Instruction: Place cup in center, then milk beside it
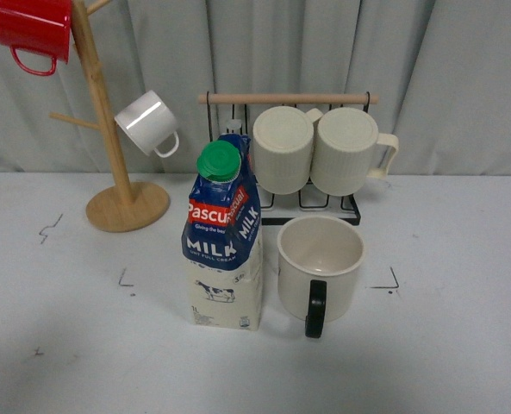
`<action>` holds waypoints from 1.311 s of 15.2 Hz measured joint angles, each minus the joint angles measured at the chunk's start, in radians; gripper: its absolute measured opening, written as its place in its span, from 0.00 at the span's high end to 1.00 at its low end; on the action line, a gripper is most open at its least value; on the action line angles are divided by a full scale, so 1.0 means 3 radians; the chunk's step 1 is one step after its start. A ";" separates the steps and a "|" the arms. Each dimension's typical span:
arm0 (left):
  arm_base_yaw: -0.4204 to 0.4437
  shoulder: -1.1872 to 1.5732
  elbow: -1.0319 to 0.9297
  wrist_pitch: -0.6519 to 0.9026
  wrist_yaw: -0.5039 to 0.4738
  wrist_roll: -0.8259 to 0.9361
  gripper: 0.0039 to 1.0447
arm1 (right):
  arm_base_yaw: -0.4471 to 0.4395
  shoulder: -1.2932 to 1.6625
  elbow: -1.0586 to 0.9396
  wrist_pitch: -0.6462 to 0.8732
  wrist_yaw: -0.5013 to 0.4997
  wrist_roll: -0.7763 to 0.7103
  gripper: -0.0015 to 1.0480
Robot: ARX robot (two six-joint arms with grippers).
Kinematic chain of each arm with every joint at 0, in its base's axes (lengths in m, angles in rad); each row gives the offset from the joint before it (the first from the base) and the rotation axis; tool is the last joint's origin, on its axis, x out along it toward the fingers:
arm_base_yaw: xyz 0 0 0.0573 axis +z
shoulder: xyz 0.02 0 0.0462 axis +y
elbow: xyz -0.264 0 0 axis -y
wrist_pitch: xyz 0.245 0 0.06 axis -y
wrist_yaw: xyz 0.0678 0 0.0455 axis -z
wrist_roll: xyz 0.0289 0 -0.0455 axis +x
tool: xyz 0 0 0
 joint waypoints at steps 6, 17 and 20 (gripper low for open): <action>0.0000 -0.0345 0.0000 -0.0375 0.0001 0.0000 0.99 | 0.0000 0.0000 0.0000 0.0000 0.0000 0.0000 0.06; 0.0000 -0.0928 0.0001 -0.0991 0.0000 0.0000 0.48 | 0.0000 0.0000 0.0000 0.0001 0.0000 0.0000 0.06; 0.0000 -0.0928 0.0001 -0.0991 0.0000 0.0000 0.12 | 0.0000 0.0000 0.0000 0.0001 0.0000 0.0000 0.06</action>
